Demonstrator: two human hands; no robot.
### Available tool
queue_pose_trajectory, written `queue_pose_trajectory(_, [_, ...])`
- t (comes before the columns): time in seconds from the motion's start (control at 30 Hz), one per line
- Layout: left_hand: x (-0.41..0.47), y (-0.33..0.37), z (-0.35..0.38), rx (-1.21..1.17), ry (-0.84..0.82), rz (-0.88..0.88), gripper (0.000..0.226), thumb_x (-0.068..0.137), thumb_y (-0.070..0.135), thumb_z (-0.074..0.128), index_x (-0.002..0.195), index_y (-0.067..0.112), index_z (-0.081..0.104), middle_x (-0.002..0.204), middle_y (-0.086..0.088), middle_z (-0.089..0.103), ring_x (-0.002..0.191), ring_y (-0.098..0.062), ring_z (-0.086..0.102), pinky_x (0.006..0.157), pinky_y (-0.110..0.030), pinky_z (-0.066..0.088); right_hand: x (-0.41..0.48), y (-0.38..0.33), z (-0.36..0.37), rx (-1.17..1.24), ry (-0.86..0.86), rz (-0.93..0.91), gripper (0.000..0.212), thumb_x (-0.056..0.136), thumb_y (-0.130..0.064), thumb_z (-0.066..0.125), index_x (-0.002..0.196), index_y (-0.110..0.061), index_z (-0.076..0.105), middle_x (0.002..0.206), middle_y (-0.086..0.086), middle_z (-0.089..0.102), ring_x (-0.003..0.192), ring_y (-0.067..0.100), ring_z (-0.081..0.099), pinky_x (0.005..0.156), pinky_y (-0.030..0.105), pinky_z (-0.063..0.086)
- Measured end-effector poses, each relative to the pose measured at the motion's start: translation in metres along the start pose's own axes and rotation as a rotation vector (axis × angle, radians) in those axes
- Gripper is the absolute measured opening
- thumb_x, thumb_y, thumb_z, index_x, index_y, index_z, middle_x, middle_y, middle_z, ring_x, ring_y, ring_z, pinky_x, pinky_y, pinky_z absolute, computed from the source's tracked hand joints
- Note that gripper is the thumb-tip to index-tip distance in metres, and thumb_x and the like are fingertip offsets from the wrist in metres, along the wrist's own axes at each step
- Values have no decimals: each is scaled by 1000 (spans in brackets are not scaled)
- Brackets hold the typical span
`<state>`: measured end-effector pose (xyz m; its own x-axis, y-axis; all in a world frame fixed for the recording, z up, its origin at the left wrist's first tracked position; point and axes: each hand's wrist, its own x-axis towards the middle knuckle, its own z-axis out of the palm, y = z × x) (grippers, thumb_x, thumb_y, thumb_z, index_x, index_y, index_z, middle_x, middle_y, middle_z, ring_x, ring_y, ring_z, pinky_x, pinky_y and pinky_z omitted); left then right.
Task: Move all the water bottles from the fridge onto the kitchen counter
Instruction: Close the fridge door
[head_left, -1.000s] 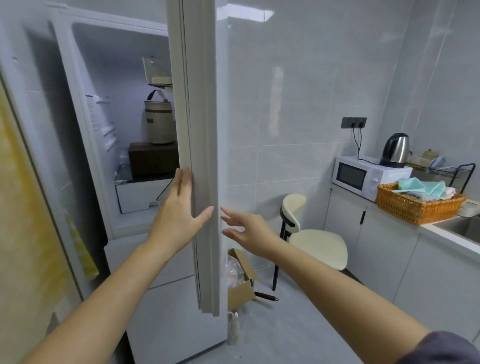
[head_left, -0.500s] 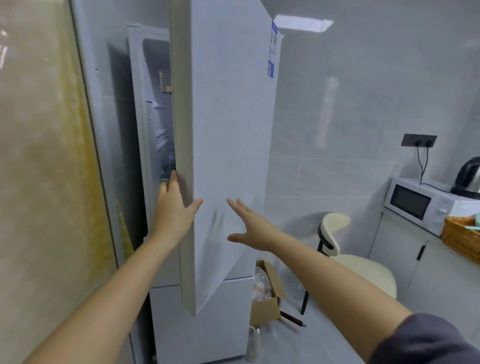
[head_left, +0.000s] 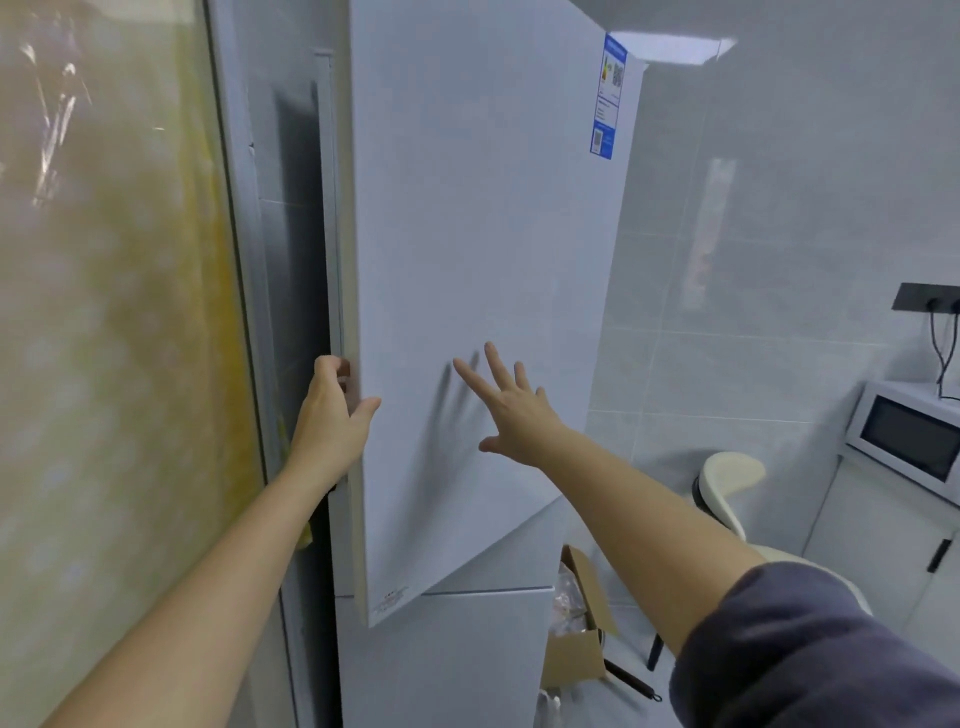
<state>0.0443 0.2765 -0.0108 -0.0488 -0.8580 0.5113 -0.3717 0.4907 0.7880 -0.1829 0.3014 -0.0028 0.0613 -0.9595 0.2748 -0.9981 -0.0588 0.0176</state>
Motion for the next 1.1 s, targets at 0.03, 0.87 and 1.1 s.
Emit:
queue_pose_trajectory(0.03, [6, -4, -3, -5, -10, 0, 47, 94, 17, 61, 131, 19, 32, 121, 2, 48, 107, -16, 50, 84, -31, 43, 8, -1, 2, -24, 2, -1, 114, 86, -25, 75, 150, -46, -17, 159, 0, -30, 148, 45, -4, 112, 67, 21])
queue_pose_trajectory(0.87, [222, -140, -8, -2, -64, -25, 33, 96, 15, 58, 126, 12, 45, 110, -1, 56, 97, -18, 53, 79, -30, 40, 193, -47, 73, -228, 16, 227, 91, 99, -26, 50, 146, -48, -25, 154, -2, -41, 144, 54, -3, 108, 67, 28])
queue_pose_trajectory(1.1, [250, -155, 1, -2, -66, -43, 31, 96, 16, 57, 125, 12, 46, 106, -2, 58, 94, -19, 54, 80, -32, 42, 216, -43, 82, -299, 19, 248, 92, 99, -19, 48, 145, -47, -26, 153, -1, -43, 144, 55, 1, 106, 65, 31])
